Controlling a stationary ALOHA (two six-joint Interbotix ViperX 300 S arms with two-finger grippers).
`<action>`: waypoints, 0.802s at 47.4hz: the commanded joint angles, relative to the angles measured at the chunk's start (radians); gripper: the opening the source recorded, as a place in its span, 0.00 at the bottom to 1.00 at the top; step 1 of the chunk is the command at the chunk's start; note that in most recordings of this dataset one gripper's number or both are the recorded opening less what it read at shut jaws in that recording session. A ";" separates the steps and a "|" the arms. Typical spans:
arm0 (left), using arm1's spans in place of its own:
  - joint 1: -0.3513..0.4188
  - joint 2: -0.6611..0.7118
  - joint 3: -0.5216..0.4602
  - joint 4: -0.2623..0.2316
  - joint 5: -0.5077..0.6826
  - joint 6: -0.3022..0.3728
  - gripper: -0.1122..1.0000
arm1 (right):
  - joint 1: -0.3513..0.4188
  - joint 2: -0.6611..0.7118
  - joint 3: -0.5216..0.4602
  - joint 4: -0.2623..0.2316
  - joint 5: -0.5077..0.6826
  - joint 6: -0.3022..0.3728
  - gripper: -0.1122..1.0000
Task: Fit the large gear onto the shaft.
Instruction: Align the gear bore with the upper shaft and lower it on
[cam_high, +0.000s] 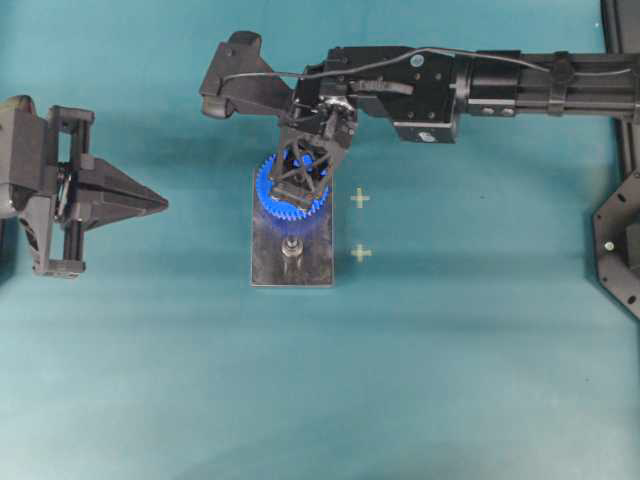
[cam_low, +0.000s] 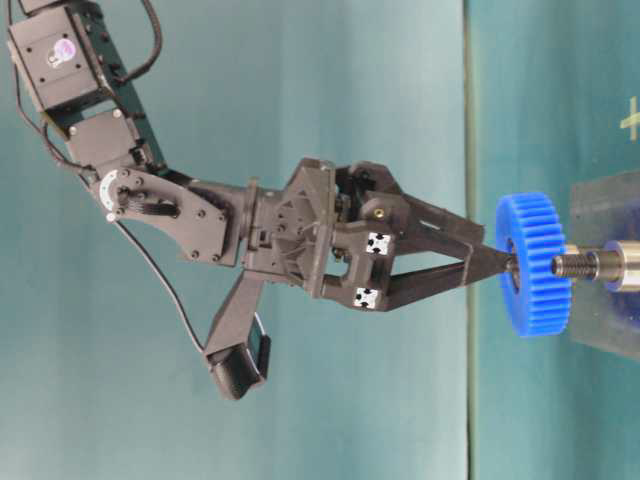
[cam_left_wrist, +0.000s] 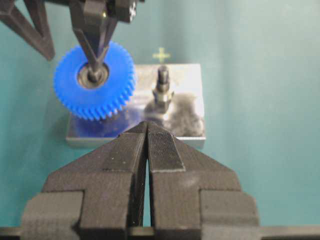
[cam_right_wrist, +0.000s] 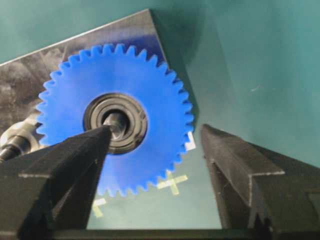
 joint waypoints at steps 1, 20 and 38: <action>-0.002 0.005 -0.012 0.003 -0.017 -0.002 0.10 | 0.002 -0.018 -0.028 0.002 0.005 0.011 0.80; -0.002 0.006 -0.012 0.003 -0.017 -0.002 0.10 | 0.029 -0.023 0.014 0.000 0.061 0.002 0.80; 0.000 0.008 -0.011 0.003 -0.017 -0.002 0.10 | 0.029 -0.035 0.012 0.000 0.049 0.005 0.80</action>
